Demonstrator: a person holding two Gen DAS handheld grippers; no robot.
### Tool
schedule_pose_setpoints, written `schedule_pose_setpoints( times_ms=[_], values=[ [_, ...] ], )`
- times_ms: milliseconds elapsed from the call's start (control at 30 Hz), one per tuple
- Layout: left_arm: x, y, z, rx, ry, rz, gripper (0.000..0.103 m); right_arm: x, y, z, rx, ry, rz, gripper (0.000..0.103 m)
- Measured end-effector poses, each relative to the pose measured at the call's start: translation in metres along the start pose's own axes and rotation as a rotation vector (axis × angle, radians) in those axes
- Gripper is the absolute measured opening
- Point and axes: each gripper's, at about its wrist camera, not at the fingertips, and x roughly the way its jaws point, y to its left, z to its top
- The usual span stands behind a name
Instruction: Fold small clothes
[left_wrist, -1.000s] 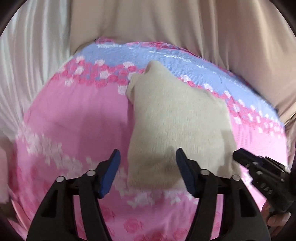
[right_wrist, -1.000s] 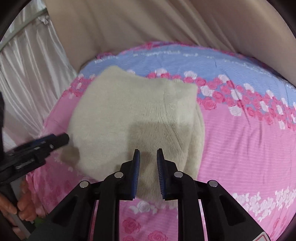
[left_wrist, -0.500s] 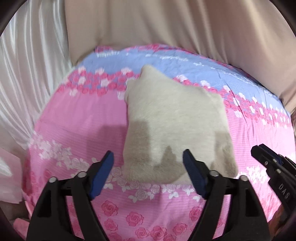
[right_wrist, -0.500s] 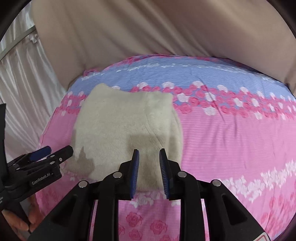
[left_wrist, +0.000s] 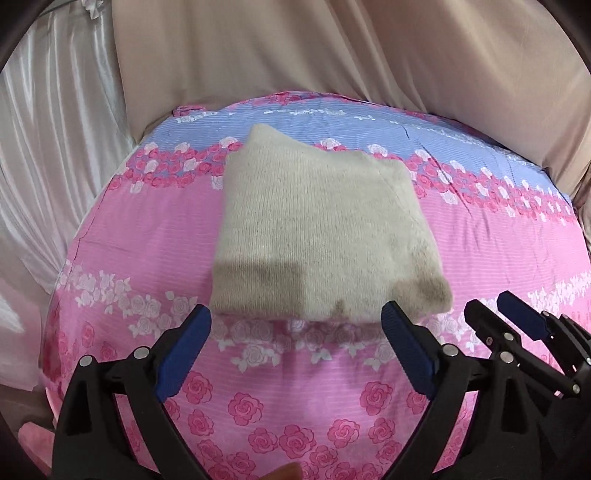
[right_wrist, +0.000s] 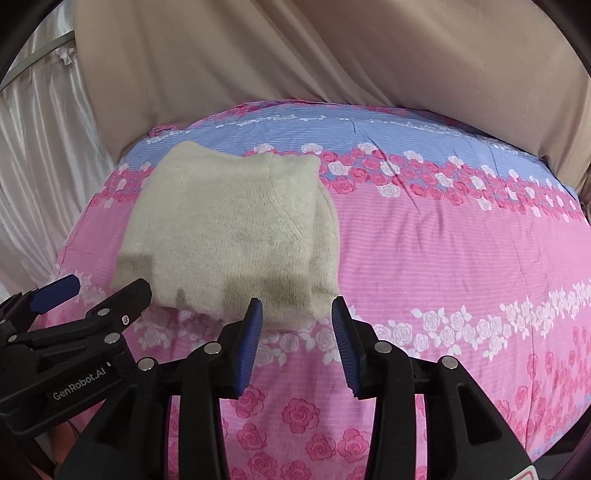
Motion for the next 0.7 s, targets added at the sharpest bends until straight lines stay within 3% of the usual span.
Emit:
schedule_pose_setpoints(
  times_ms=[700],
  values=[
    [-0.0019, -0.0010, -0.0054, -0.003, -0.021, 0.037, 0.094, 0.0001, 0.0013, -0.0063, 0.000, 0.008, -0.008, 0.039]
  ],
)
